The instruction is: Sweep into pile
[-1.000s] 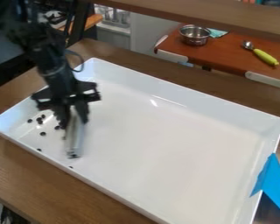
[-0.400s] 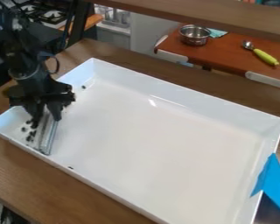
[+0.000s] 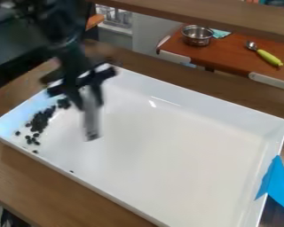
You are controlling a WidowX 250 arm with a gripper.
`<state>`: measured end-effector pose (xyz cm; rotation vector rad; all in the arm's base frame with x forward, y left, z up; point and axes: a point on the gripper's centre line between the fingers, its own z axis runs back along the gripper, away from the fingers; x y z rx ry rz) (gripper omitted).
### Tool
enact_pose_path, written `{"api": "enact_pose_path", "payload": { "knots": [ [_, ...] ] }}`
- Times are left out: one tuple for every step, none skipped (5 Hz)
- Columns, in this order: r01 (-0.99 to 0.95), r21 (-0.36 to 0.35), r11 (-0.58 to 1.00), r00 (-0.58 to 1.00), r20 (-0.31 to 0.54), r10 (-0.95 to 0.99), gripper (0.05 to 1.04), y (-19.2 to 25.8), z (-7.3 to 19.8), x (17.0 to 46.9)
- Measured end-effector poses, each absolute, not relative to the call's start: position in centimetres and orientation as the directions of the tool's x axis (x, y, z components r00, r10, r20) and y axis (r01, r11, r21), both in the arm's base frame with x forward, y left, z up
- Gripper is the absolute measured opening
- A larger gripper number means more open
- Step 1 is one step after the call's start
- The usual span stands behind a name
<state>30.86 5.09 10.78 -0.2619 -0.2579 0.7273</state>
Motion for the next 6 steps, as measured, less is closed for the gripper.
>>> {"api": "enact_pose_path", "payload": {
  "knots": [
    [-0.643,-0.348,0.683,0.703,0.085,0.706,0.37,0.5,10.9,33.6],
    [-0.601,-0.372,0.708,0.742,0.068,0.667,0.37,-4.4,9.8,36.1],
    [-0.564,-0.383,0.732,0.755,0.119,0.644,0.37,-6.5,7.9,38.6],
    [-0.568,-0.366,0.737,0.742,0.16,0.651,0.37,-5.8,6.4,40.0],
    [-0.575,-0.359,0.735,0.722,0.201,0.662,0.37,-3.9,6.0,40.7],
    [-0.589,-0.359,0.724,0.704,0.213,0.678,0.37,-2.4,6.0,40.9]
  ]
}}
